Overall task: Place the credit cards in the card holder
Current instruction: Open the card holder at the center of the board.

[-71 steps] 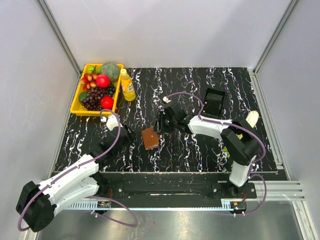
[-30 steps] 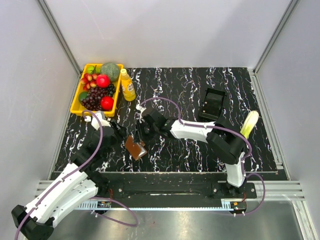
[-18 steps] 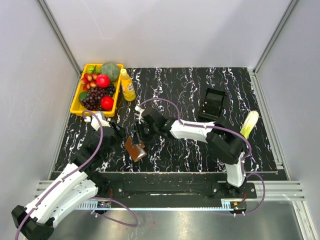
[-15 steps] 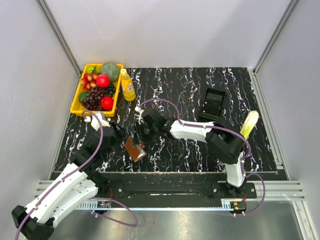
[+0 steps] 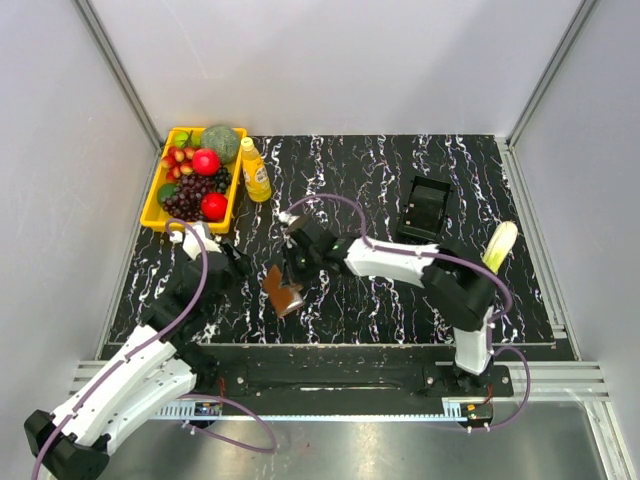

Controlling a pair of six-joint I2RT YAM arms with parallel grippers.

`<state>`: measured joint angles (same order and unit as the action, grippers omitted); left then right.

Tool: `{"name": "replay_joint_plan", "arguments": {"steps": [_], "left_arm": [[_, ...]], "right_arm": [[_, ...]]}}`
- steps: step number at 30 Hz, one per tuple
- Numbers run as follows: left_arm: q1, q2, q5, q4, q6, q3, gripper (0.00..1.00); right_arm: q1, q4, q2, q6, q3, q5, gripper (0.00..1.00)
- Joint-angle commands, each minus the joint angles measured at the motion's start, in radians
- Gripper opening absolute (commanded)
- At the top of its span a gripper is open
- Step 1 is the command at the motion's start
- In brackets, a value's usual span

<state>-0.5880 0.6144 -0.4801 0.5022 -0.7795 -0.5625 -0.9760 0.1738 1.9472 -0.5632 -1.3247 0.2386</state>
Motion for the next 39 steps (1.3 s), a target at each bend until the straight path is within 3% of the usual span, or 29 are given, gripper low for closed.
{"name": "replay_joint_plan", "arguments": {"steps": [1, 5, 8, 15, 20, 24, 26, 31, 35, 39], "left_arm": [[0.008, 0.022, 0.032, -0.086, 0.032, -0.023, 0.56], [0.007, 0.057, 0.067, -0.135, 0.046, -0.022, 0.56], [0.01, 0.093, 0.09, -0.157, 0.049, -0.02, 0.56], [0.013, 0.082, 0.098, -0.166, 0.042, -0.014, 0.56], [0.024, 0.05, 0.083, -0.142, 0.042, -0.016, 0.57], [0.031, 0.036, 0.075, -0.131, 0.036, -0.013, 0.57], [0.034, 0.03, 0.077, -0.136, 0.036, -0.011, 0.57], [0.039, 0.056, 0.097, -0.159, 0.049, -0.004, 0.57], [0.045, 0.094, 0.106, -0.188, 0.028, 0.015, 0.57], [0.059, 0.125, 0.141, -0.228, 0.025, 0.023, 0.57]], "right_arm": [[0.066, 0.171, -0.192, 0.127, -0.004, -0.229, 0.0], [0.08, 0.324, -0.248, 0.195, -0.025, -0.395, 0.0], [0.08, 0.378, -0.229, 0.186, -0.059, -0.423, 0.0], [0.042, 0.463, 0.004, 0.169, -0.203, -0.564, 0.0], [0.023, 0.466, 0.11, 0.163, -0.27, -0.575, 0.0], [0.01, 0.47, 0.131, 0.151, -0.295, -0.559, 0.06], [0.005, 0.454, 0.122, 0.144, -0.288, -0.547, 0.03], [0.005, 0.403, 0.043, 0.125, -0.245, -0.46, 0.16], [0.007, 0.29, -0.04, 0.106, -0.171, -0.351, 0.37], [0.007, 0.231, -0.088, 0.108, -0.127, -0.3, 0.46]]}}
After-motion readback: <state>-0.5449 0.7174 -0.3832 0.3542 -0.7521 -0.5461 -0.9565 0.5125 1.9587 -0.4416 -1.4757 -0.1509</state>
